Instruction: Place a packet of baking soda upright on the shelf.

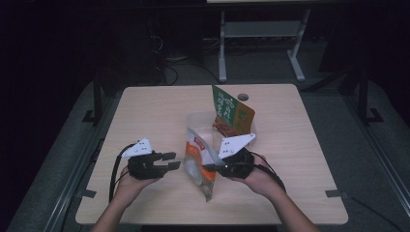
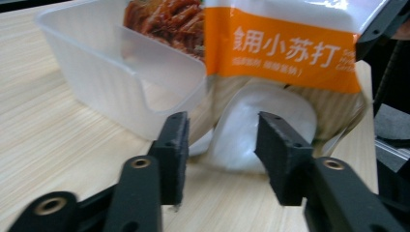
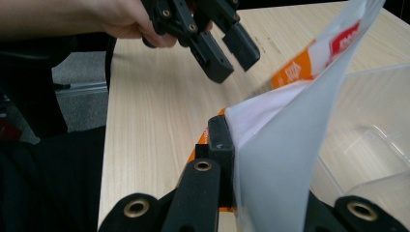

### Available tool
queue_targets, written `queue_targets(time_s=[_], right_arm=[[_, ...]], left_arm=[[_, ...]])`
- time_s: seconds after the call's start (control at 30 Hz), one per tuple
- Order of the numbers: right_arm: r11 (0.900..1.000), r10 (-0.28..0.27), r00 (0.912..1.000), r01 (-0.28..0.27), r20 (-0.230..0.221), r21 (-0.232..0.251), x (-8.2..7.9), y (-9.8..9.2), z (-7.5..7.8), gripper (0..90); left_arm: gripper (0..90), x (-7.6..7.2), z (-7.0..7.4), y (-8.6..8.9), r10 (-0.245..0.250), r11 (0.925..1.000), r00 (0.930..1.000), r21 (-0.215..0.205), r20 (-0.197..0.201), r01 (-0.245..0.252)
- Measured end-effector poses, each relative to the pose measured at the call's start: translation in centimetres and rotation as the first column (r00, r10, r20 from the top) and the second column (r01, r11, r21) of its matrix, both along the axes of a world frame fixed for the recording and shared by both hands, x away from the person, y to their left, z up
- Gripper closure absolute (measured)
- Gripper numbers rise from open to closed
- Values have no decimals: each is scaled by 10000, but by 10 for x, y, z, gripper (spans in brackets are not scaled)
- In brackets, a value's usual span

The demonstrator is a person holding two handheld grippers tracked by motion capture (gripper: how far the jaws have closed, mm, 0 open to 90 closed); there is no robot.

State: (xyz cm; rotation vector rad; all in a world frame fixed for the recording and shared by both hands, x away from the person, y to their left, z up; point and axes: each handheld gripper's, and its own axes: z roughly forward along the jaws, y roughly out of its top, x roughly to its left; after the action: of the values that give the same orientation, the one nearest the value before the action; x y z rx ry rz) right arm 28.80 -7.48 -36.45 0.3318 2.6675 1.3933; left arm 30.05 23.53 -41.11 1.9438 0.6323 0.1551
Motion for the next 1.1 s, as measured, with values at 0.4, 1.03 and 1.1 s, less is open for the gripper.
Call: queue_targets(time_s=[0.4, 1.03, 1.1], right_arm=[[9994, -294, 9975, 281, 637, 218, 1, -14, 27, 900], [9939, -1008, 9859, 1059, 1334, -317, 35, -13, 63, 900], [9932, -988, 9845, 1066, 1447, -473, 41, -10, 66, 900]], left_arm=[[366, -10, -11, 10, -176, 9979, 9974, 606, -703, 219], [250, -14, -27, 9, -435, 9893, 9924, 1332, -1152, 588], [250, -14, -28, 8, -463, 9887, 9917, 1362, -1195, 626]])
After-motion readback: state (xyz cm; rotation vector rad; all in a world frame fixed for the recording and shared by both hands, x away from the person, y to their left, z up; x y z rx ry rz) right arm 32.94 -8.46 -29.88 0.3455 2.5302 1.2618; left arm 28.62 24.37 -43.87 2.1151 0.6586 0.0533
